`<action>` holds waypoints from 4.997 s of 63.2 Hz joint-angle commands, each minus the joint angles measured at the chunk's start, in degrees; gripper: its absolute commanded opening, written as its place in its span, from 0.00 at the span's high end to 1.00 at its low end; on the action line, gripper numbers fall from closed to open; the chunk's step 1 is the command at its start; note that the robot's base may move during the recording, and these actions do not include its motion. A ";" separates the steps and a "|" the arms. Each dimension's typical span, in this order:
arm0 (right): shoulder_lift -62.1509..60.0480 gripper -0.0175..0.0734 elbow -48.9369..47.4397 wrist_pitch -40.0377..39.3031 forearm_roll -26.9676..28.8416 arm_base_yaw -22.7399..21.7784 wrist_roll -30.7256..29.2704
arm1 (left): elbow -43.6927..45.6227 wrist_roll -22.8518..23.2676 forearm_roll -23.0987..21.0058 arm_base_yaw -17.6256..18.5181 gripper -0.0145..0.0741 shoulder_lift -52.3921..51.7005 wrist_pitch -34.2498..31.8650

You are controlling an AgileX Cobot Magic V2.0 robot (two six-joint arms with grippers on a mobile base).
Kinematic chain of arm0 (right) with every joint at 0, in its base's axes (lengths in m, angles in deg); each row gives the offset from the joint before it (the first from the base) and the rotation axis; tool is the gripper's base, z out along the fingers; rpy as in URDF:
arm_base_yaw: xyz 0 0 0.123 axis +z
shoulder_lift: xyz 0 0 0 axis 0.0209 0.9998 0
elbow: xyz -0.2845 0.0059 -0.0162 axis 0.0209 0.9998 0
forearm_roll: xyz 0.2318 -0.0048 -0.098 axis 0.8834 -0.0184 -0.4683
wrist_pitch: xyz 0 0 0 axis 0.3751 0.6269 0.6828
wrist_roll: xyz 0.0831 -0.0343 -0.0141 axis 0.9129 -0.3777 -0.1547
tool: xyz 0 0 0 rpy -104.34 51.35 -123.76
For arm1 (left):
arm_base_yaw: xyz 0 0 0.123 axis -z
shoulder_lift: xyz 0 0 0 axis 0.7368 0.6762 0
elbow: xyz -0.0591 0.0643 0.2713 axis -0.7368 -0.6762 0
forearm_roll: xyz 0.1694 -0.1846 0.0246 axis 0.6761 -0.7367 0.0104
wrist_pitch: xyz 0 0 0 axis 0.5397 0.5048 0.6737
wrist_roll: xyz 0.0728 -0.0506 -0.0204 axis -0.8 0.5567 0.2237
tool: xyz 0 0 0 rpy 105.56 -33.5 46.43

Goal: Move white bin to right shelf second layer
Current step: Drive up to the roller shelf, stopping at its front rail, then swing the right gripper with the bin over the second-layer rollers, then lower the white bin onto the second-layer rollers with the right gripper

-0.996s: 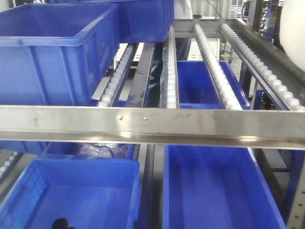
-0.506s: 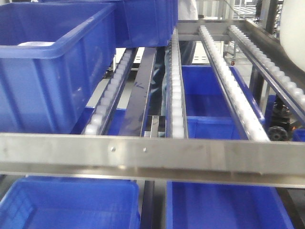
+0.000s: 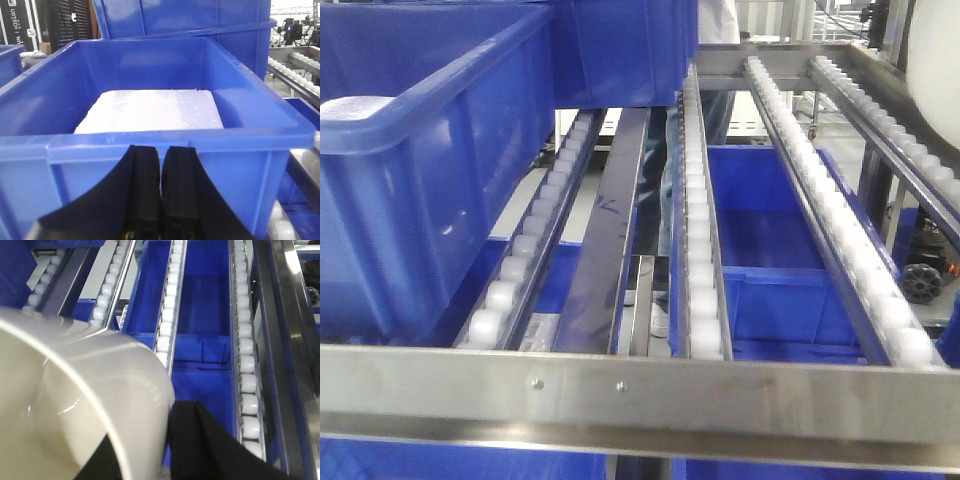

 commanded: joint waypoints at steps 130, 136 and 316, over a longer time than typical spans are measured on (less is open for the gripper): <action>0.26 0.75 -1.70 -7.86 -0.18 -0.36 -0.10 | -1.90 0.43 -0.29 0.00 0.74 -0.76 -4.99; 1.70 0.75 -1.98 -8.64 -0.12 -0.30 -0.10 | -1.90 0.43 -0.29 0.00 0.74 -0.76 -4.99; 51.15 0.75 -12.07 -10.88 0.18 7.82 -0.10 | -1.90 0.43 -0.29 0.00 0.74 -0.76 -4.99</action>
